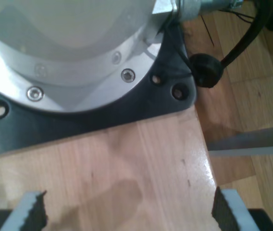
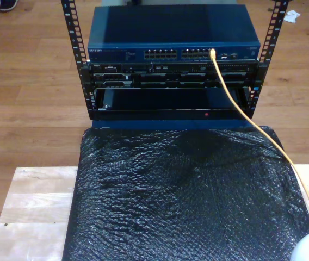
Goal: Grab the cable and plug it in
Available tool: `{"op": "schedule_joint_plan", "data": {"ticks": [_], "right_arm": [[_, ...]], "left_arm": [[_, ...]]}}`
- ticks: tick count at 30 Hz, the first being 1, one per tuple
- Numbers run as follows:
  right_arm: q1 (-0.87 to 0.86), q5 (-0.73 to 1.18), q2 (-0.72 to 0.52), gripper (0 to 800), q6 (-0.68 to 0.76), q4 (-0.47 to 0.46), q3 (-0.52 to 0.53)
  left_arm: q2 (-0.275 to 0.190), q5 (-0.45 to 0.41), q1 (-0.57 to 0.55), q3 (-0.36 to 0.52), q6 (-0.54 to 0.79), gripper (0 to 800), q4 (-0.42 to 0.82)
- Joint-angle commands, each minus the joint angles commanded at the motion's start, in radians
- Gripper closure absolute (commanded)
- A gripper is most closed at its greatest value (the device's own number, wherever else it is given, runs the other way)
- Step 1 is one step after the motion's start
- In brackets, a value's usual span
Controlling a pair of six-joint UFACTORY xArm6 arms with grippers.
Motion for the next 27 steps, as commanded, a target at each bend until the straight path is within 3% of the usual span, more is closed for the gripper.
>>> {"op": "schedule_joint_plan", "data": {"ticks": [27], "right_arm": [[-0.012,-0.006,-0.002,1,-0.002,0.003,0.000]], "left_arm": [[0.000,0.000,0.000,0.000,0.000,0,0.000]]}}
